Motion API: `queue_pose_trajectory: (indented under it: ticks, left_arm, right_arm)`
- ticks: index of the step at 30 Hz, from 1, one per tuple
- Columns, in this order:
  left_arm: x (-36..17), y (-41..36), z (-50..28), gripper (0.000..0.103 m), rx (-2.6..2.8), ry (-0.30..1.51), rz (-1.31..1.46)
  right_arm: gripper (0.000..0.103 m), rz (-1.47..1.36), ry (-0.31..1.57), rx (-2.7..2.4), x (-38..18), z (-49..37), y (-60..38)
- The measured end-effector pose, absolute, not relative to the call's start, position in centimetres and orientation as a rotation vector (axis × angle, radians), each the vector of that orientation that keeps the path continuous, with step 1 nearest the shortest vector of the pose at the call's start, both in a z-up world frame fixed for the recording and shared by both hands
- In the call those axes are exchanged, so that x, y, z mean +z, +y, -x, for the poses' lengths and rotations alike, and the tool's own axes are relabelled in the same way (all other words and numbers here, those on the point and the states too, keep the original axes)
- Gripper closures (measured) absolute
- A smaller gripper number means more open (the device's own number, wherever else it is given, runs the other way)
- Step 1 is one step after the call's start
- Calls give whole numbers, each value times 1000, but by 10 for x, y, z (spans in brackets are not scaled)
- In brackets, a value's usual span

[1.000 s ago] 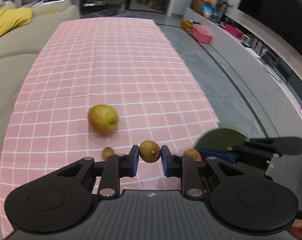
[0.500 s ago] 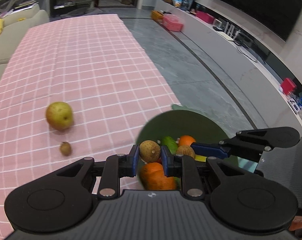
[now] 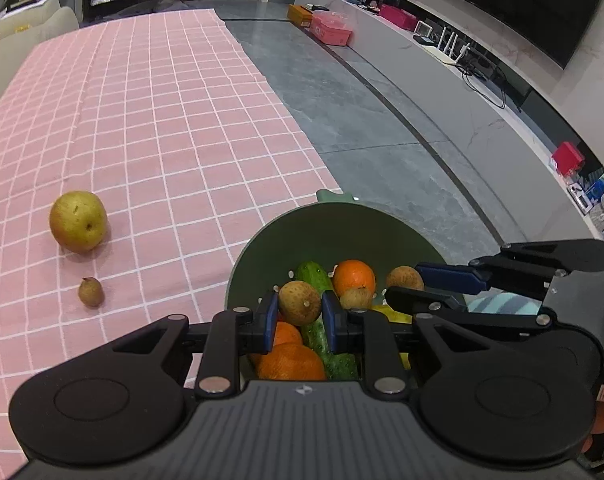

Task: Organize fruits
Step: 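Carry both small brown fruits over the green colander with both tools, then open both tools to drop the brown fruits into the colander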

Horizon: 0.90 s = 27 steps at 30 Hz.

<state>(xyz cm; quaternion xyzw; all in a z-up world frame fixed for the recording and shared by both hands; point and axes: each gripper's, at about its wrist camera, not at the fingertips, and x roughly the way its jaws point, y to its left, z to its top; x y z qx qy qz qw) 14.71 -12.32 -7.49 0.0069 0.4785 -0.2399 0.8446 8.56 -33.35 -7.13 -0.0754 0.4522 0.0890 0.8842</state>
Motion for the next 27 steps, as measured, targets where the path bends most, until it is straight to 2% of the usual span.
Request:
queue_pose_trajectory:
  ticks: [27]
  left_arm:
    - [-115, -129, -174, 77, -461, 1139, 26]
  right_arm:
    - [82, 90, 967, 202, -87, -109, -338]
